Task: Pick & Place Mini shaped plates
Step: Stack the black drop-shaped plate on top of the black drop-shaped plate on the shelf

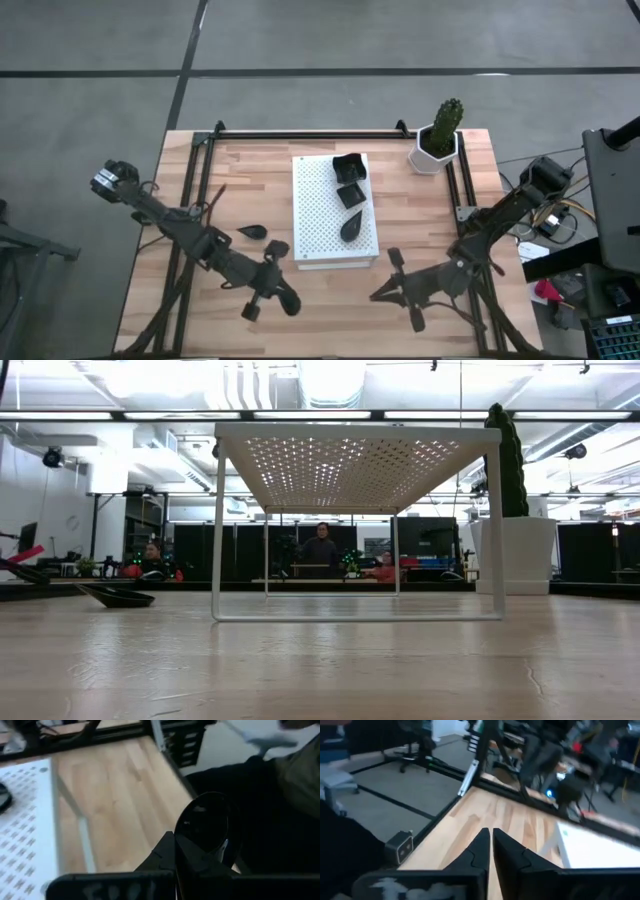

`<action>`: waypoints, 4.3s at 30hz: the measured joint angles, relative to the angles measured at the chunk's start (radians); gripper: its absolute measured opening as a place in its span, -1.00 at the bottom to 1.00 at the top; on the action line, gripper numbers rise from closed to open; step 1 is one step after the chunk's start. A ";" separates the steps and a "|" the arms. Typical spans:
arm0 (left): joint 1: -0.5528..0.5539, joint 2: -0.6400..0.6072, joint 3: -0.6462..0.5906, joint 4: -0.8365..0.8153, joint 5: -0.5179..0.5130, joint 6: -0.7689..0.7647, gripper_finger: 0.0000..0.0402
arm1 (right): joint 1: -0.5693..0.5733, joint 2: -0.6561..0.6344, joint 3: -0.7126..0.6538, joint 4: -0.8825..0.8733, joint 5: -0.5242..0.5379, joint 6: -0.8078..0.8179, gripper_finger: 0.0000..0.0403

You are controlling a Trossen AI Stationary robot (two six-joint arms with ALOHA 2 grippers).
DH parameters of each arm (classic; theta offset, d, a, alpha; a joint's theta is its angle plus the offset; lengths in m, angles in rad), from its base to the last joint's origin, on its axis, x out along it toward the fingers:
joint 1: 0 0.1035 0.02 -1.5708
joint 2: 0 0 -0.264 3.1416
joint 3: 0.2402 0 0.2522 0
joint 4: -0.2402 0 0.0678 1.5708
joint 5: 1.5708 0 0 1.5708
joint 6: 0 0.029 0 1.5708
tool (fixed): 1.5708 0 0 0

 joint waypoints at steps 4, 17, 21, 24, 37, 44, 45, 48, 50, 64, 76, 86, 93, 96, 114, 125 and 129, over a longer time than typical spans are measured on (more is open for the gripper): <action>0.021 0.004 0.000 0.050 0.068 -0.031 -1.00 | -0.030 0.052 0.077 0.002 -0.060 -0.111 -0.74; 0.079 0.027 0.000 0.112 0.216 -0.122 -1.00 | -0.082 0.259 0.370 -0.166 -0.090 -0.278 -0.39; 0.091 0.051 0.000 0.170 0.305 -0.123 -1.00 | -0.089 0.306 0.443 -0.209 -0.109 -0.317 -0.42; 0.092 0.080 0.000 0.254 0.427 -0.094 -1.00 | -0.095 0.336 0.481 -0.237 -0.116 -0.354 -0.45; 0.113 0.220 0.077 0.345 0.489 -0.098 -1.00 | -0.112 0.380 0.579 -0.235 -0.269 -0.422 -0.54; 0.129 0.274 0.134 0.344 0.534 -0.092 -1.00 | -0.129 0.381 0.563 -0.237 -0.312 -0.389 -0.52; 0.132 0.279 0.142 0.346 0.541 -0.090 -1.00 | -0.130 0.381 0.563 -0.236 -0.316 -0.386 -0.52; 0.145 0.297 0.165 0.344 0.567 -0.090 -1.00 | -0.129 0.381 0.563 -0.235 -0.348 -0.385 -0.53; 0.155 0.307 0.177 0.341 0.586 -0.090 -1.00 | -0.131 0.381 0.562 -0.235 -0.364 -0.385 -0.54; 0.178 0.334 0.217 0.342 0.666 -0.097 -1.00 | -0.139 0.381 0.560 -0.227 -0.373 -0.388 -0.58; 0.186 0.334 0.217 0.345 0.657 -0.098 -1.00 | -0.171 0.381 0.559 -0.202 -0.466 -0.372 -0.66; 0.194 0.334 0.217 0.383 0.653 -0.099 -1.00 | -0.173 0.381 0.559 -0.203 -0.472 -0.373 -0.70; 0.205 0.334 0.217 0.385 0.663 -0.125 -1.00 | -0.176 0.380 0.559 -0.205 -0.475 -0.378 -0.83; 0.206 0.334 0.218 0.388 0.662 -0.124 -1.00 | -0.176 0.380 0.559 -0.212 -0.478 -0.379 -0.92; 0.216 0.313 0.240 0.386 0.655 -0.116 -0.79 | -0.175 0.367 0.559 -0.198 -0.439 -0.377 -0.96; 0.228 0.272 0.245 0.295 0.695 -0.264 -0.34 | -0.184 0.368 0.559 -0.211 -0.408 -0.358 -0.96; 0.229 0.269 0.245 0.294 0.700 -0.282 -0.18 | -0.186 0.369 0.559 -0.205 -0.395 -0.352 -0.96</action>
